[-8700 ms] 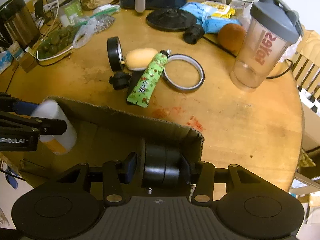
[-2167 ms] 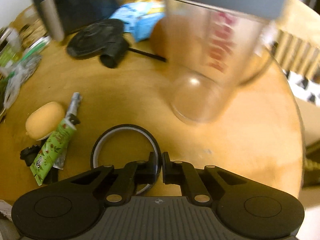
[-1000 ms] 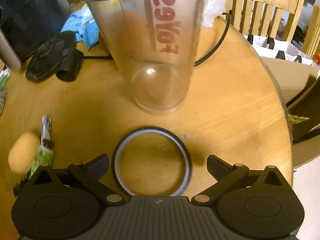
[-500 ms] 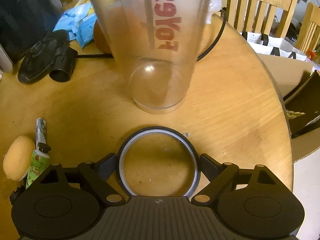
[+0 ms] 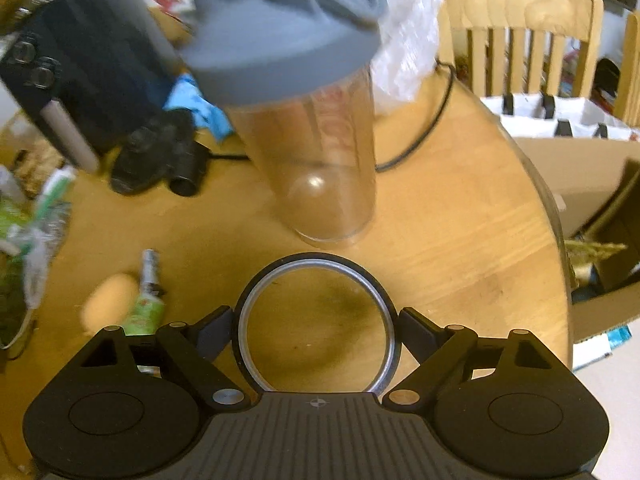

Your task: Organize objects

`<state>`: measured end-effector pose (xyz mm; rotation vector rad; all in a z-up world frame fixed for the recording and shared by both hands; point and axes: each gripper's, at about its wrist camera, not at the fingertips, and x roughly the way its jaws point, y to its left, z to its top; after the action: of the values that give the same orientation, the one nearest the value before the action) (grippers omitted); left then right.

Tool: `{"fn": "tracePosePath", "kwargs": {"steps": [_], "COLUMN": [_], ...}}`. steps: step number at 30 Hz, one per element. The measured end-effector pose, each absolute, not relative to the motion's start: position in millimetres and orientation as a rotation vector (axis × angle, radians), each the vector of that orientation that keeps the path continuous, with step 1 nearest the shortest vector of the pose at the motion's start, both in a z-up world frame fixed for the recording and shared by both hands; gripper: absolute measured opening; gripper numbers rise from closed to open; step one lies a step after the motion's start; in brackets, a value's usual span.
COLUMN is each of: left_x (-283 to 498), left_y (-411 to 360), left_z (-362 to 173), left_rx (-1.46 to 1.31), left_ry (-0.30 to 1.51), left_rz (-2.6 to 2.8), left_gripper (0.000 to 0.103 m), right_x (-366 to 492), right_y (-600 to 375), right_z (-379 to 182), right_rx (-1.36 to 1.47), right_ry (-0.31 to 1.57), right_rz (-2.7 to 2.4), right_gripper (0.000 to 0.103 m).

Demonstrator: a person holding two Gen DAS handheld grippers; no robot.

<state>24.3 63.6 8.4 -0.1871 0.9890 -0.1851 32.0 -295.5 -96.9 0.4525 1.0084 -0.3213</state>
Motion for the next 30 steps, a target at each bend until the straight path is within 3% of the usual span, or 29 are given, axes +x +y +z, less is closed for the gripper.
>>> {"fn": "tracePosePath", "kwargs": {"steps": [10, 30], "left_x": [17, 12], "left_y": [56, 20], "left_z": [8, 20], "left_rx": [-0.173, -0.139], "left_ry": [0.992, 0.945], "left_rz": [-0.283, -0.457], "left_gripper": [0.017, 0.017], "right_x": [11, -18], "right_y": [-256, -218], "right_z": [-51, -14], "right_rx": [0.349, 0.287], "right_ry": [0.911, 0.836], "right_rz": [-0.134, -0.017], "right_gripper": [0.089, 0.089]}}
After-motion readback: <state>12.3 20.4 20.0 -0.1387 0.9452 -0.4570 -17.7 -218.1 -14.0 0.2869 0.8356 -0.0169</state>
